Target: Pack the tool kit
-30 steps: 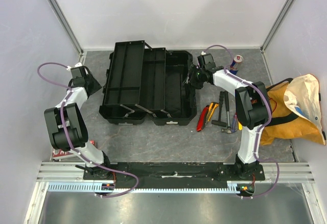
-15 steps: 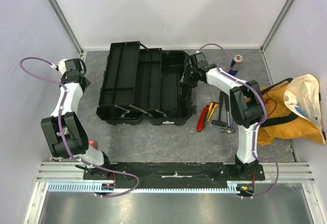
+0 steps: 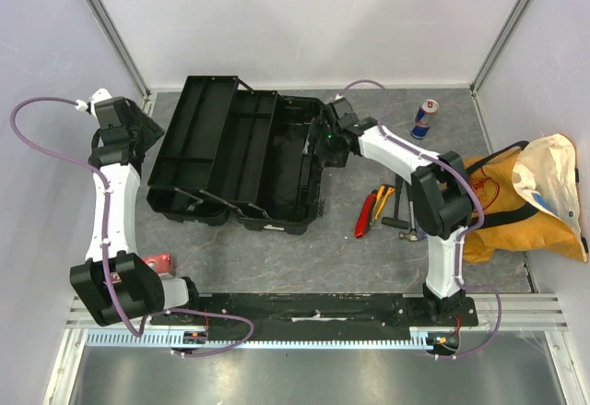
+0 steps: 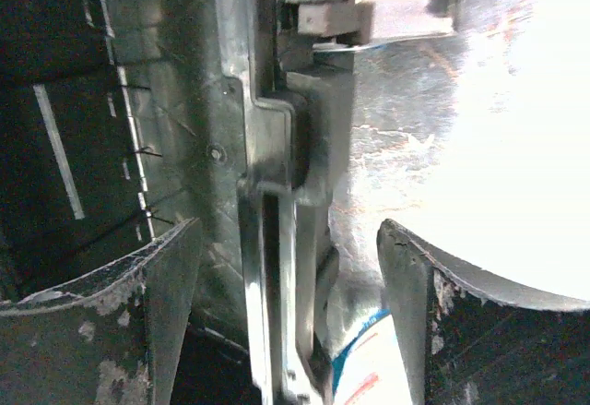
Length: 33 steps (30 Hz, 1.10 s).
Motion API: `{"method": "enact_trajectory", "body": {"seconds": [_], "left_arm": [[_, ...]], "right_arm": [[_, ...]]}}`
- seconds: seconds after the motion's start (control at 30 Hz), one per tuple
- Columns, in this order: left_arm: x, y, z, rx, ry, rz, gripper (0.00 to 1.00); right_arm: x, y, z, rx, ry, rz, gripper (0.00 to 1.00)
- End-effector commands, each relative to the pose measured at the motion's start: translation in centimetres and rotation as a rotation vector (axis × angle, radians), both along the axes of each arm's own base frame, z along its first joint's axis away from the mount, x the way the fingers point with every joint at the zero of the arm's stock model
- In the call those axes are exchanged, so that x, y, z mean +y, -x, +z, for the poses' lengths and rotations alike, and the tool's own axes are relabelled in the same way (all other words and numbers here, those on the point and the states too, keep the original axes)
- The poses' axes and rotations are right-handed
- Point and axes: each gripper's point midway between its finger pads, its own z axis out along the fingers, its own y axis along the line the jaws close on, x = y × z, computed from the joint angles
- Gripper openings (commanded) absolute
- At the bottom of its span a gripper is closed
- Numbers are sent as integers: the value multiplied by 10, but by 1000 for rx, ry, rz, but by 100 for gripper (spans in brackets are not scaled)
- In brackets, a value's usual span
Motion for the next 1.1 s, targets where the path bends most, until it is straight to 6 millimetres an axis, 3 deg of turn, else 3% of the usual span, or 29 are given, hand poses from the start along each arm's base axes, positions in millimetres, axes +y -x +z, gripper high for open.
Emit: {"method": "enact_trajectory", "body": {"seconds": [0.0, 0.07, 0.17, 0.23, 0.3, 0.4, 0.47, 0.7, 0.73, 0.77, 0.9, 1.07], "left_arm": [[-24, -6, 43, -77, 49, -123, 68], [-33, -6, 54, -102, 61, -159, 68], [-51, -8, 66, -123, 46, -252, 69], [-67, -13, 70, -137, -4, -338, 66], [-87, -16, 73, -153, -32, -430, 65], [-115, -15, 80, -192, -38, -555, 65], [-131, -12, 86, -219, -29, -633, 65], [-209, 12, 115, -347, 84, -1009, 66], [-234, 24, 118, -366, 113, -1114, 66], [-245, 29, 123, -386, 120, -1165, 66], [-284, 48, 128, -418, 131, -1310, 67], [-310, 56, 122, -405, 216, -1368, 67]], "right_arm": [[-29, -15, 96, -170, -55, -76, 87], [-39, -14, 127, -233, -71, -85, 90], [-65, -7, 155, -278, -73, -131, 90], [-92, -2, 148, -266, -12, -198, 87], [-119, 8, 139, -256, 74, -257, 74], [-153, 31, 113, -201, 231, -299, 67], [-165, 47, 93, -153, 284, -302, 65], [-178, 106, 23, 25, 349, -187, 68], [-179, 114, 15, 46, 351, -176, 69], [-176, 119, 8, 63, 339, -154, 69], [-169, 131, -14, 116, 307, -106, 67], [-159, 134, -26, 140, 253, -98, 62]]}}
